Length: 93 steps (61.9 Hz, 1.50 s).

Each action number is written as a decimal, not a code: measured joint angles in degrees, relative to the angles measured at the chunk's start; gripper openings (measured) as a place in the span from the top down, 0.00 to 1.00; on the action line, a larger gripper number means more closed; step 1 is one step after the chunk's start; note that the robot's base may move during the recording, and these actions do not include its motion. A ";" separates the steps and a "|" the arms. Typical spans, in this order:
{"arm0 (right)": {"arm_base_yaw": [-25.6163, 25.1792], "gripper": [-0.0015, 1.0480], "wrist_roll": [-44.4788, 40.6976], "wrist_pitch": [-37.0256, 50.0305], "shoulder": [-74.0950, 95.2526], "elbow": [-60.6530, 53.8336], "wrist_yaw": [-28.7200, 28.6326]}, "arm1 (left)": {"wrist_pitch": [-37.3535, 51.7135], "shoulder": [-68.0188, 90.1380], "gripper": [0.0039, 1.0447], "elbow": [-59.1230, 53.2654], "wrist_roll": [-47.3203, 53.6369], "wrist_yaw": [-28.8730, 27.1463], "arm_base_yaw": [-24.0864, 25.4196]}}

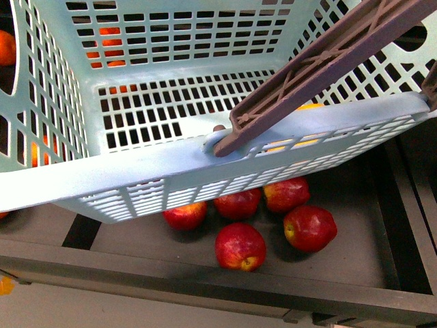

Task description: Pick mango and avocado into basket

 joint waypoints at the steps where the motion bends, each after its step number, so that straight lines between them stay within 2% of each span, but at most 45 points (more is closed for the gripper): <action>1: 0.02 0.98 0.00 -0.20 -0.37 -0.17 0.00 | 0.00 0.00 0.87 0.00 0.00 0.00 0.00; 3: 0.00 0.98 0.00 -0.81 -1.40 -0.63 0.00 | 0.00 0.00 0.87 0.00 0.04 0.00 0.00; 7: 0.02 0.90 -0.11 -1.29 -2.56 -1.27 0.00 | 0.00 0.00 0.87 0.00 0.02 0.13 0.00; 16: 0.00 0.58 -0.11 -1.31 -2.93 -1.42 0.00 | 0.00 0.00 0.87 0.00 -0.02 0.42 -0.02; 37: 0.00 0.08 -0.09 -1.31 -2.93 -1.42 0.00 | 0.00 0.00 0.87 0.00 0.00 0.24 0.00; 61: -0.11 0.08 -0.11 -1.31 -3.13 -1.42 0.09 | 0.00 0.00 0.87 0.00 -0.44 1.75 -0.83; 93: -0.11 0.08 -0.11 -1.36 -3.17 -1.57 -0.11 | -0.07 0.00 0.87 0.00 0.07 0.13 -0.02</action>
